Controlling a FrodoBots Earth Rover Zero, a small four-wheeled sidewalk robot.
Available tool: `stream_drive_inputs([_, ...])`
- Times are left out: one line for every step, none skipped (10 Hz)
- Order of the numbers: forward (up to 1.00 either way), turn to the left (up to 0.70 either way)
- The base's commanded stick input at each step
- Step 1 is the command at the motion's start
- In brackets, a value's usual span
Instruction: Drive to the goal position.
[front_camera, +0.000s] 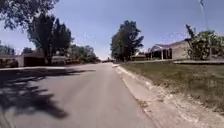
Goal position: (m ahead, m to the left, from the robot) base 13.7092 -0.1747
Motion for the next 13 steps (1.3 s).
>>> stream_drive_inputs([0.7, 0.0])
stream_drive_inputs([0.7, 0.0])
stream_drive_inputs([0.7, 0.0])
stream_drive_inputs([0.7, 0.0])
stream_drive_inputs([0.7, 0.0])
stream_drive_inputs([0.7, 0.0])
stream_drive_inputs([0.7, 0.0])
stream_drive_inputs([0.7, 0.0])
stream_drive_inputs([0.7, 0.0])
stream_drive_inputs([0.7, 0.0])
stream_drive_inputs([0.7, 0.0])
stream_drive_inputs([0.7, 0.0])
stream_drive_inputs([0.7, 0.0])
